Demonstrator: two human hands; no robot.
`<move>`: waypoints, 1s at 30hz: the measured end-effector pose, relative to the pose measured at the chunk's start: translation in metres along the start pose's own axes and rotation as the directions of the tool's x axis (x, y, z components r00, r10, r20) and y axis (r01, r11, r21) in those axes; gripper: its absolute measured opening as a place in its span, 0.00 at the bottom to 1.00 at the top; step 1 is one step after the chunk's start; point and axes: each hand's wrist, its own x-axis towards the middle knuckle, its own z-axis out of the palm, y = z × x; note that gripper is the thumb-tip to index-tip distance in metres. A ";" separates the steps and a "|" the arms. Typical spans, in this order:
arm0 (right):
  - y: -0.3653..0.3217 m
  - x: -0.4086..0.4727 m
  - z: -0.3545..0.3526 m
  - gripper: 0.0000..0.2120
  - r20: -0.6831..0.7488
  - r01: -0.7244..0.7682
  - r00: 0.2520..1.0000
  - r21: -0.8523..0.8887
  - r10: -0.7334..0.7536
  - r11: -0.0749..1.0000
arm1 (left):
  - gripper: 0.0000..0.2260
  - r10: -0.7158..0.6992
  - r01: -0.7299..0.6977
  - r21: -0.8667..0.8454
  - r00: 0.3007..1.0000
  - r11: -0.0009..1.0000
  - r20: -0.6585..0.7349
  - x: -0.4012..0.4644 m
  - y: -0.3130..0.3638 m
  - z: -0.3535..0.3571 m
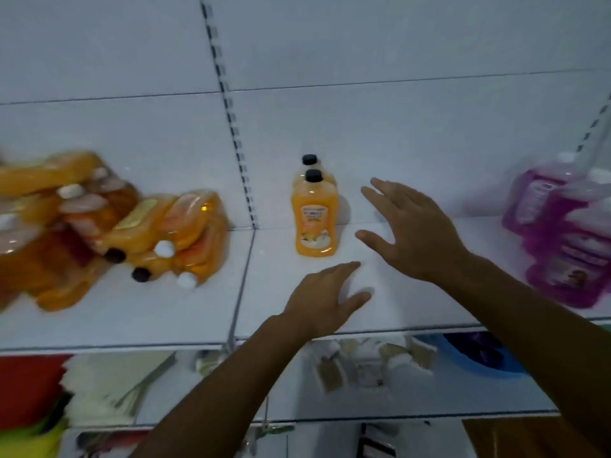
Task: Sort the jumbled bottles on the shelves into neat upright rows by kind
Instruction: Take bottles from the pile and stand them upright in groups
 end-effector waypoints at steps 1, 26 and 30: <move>-0.017 0.008 0.003 0.35 -0.002 0.025 1.000 0.020 -0.025 0.999 | 0.27 -0.013 0.013 0.008 1.000 1.000 -0.026 -0.014 -0.014 -0.012; -0.425 0.147 0.092 0.31 0.008 0.240 0.966 0.349 -0.260 0.906 | 0.23 -0.397 0.285 -0.285 0.760 0.915 -0.515 -0.240 -0.343 -0.200; -0.439 0.160 0.101 0.30 0.023 0.253 0.961 0.317 -0.274 0.914 | 0.16 -0.399 0.273 -0.303 0.751 0.913 -0.526 -0.241 -0.357 -0.205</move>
